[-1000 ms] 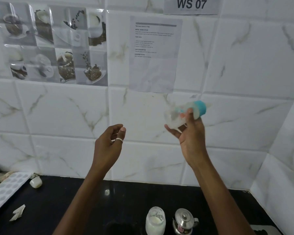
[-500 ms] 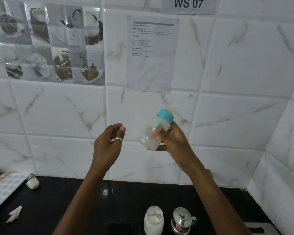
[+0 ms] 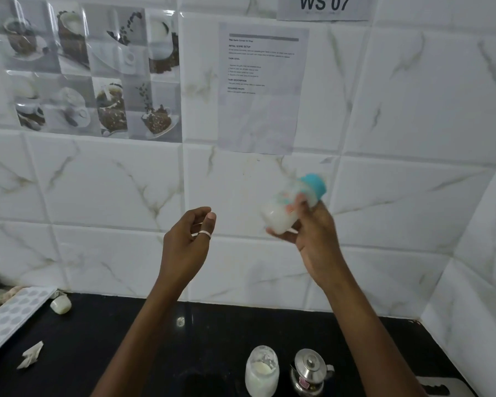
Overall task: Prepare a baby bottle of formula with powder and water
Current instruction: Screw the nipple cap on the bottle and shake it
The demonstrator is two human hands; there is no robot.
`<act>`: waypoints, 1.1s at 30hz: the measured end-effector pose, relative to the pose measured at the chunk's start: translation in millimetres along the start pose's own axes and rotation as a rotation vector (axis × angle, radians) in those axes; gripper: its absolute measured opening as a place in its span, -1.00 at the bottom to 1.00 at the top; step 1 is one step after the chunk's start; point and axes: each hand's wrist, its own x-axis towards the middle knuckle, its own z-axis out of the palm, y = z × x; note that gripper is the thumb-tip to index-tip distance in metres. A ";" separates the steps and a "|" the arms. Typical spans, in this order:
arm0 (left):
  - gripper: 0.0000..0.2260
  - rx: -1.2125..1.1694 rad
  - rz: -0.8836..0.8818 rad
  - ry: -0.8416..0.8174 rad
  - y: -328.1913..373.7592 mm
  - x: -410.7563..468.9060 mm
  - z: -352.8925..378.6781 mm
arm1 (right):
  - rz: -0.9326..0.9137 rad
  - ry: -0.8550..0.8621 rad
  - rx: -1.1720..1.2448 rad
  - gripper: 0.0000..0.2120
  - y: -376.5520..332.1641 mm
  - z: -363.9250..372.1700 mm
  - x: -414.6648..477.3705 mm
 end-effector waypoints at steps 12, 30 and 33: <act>-0.72 -0.003 -0.010 -0.004 0.7 -1.0 2.6 | -0.032 0.072 0.123 -0.50 1.1 -0.8 3.2; -0.71 0.005 0.009 0.006 3.9 1.8 -0.2 | 0.069 -0.139 -0.248 -0.49 4.7 4.1 -5.1; -0.72 -0.003 0.011 0.003 5.5 1.3 -0.8 | 0.016 -0.078 -0.133 -0.46 -2.7 -0.2 0.5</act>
